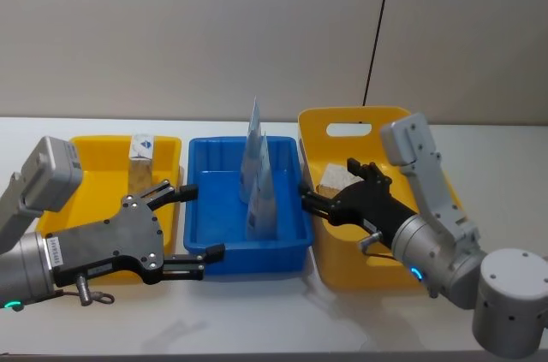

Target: Bimanual collaborative sorting of washing and personal care products

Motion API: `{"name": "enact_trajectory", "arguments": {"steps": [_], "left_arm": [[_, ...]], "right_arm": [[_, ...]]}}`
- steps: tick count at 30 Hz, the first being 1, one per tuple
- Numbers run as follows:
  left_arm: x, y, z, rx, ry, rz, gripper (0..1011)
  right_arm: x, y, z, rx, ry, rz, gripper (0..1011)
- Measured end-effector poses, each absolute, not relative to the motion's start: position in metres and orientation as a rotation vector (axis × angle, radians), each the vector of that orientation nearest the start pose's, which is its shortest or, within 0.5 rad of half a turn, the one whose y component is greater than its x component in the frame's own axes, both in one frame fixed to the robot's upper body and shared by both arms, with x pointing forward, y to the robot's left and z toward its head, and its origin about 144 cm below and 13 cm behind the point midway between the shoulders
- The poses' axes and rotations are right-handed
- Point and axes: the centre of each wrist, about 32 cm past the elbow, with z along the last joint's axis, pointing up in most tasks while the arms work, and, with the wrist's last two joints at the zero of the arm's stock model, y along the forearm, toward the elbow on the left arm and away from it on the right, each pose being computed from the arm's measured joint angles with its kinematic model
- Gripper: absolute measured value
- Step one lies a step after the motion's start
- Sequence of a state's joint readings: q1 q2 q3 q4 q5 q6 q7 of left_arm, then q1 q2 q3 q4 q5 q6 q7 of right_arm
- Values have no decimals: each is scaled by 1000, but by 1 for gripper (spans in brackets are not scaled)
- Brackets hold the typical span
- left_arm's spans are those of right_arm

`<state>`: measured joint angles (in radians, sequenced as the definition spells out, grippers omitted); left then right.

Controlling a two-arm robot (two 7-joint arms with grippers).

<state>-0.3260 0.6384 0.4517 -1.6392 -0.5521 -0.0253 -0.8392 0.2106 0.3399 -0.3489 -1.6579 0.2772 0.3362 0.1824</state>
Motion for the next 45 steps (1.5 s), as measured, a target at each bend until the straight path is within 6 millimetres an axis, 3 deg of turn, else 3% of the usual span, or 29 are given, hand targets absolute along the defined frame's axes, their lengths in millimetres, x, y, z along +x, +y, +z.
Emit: {"name": "enact_trajectory", "arguments": {"steps": [19, 45], "left_arm": [[510, 278, 1244, 68, -185, 333, 1001], [510, 278, 1244, 68, -185, 333, 1001]], "right_arm": [[492, -188, 1222, -230, 10, -992, 1003], [514, -147, 1204, -292, -53, -1040, 1003]]}}
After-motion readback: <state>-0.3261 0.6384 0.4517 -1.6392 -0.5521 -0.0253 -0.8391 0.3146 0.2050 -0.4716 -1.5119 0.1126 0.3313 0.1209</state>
